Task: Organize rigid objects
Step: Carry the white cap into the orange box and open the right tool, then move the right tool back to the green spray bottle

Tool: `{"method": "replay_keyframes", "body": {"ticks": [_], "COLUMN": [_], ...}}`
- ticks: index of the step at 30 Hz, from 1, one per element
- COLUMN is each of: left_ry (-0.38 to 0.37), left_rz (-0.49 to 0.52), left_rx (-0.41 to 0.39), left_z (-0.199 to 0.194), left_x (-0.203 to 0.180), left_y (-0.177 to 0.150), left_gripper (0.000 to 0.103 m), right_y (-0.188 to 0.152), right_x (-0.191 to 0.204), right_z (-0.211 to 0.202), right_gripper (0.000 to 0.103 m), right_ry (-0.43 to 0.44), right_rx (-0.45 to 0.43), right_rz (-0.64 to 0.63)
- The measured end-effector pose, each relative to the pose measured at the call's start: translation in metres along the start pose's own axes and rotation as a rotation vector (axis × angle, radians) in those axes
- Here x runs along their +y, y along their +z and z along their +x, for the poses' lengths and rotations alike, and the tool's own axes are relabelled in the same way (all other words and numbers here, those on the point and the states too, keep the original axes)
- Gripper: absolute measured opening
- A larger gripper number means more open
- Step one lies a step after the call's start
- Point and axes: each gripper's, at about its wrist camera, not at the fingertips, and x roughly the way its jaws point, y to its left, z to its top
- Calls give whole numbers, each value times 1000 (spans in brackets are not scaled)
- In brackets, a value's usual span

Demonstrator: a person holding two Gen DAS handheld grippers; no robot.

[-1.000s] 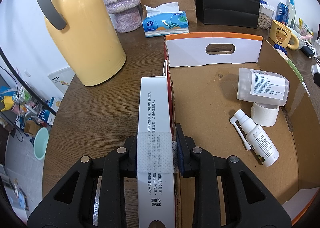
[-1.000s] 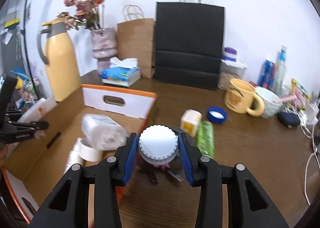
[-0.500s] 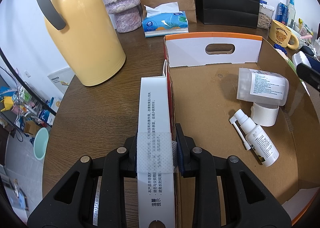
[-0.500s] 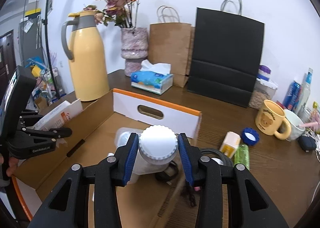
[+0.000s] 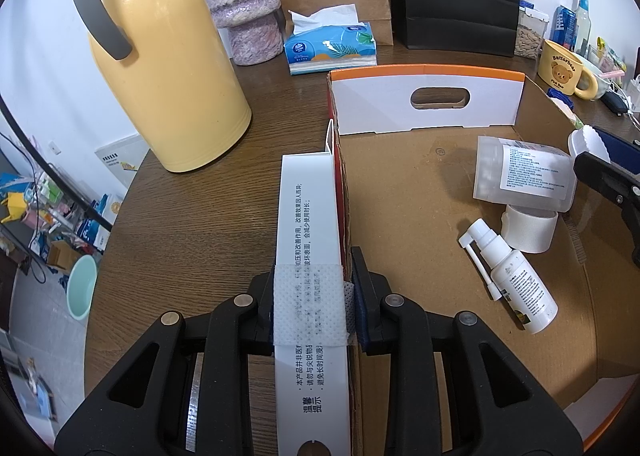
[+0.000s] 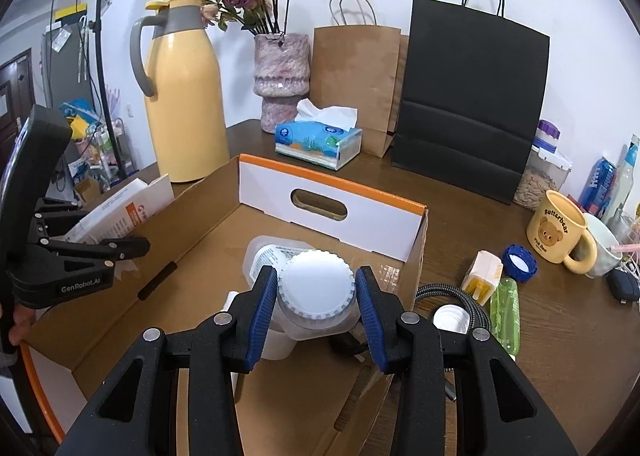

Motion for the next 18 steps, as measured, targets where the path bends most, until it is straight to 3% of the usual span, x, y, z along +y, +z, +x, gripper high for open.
{"method": "replay_keyframes", "body": {"ticks": [5, 6, 7, 9, 18], "left_ry": [1, 0, 0, 0, -1], "left_rz": [0, 0, -1, 0, -1], "left_rx": [-1, 0, 0, 0, 0], "left_z": [0, 0, 0, 0, 0], "left_x": [0, 0, 0, 0, 0], "left_y": [0, 0, 0, 0, 0], "left_gripper": [24, 24, 24, 24, 24], "right_y": [-1, -1, -1, -2, -1], "right_x": [-3, -4, -5, -4, -4], "right_z": [-1, -1, -1, -3, -6], "right_gripper": [46, 51, 67, 86, 87], "right_ry": [-13, -20, -23, -36, -54], "right_rx": [10, 15, 18, 14, 16], "right_rz": [13, 18, 22, 24, 17]}}
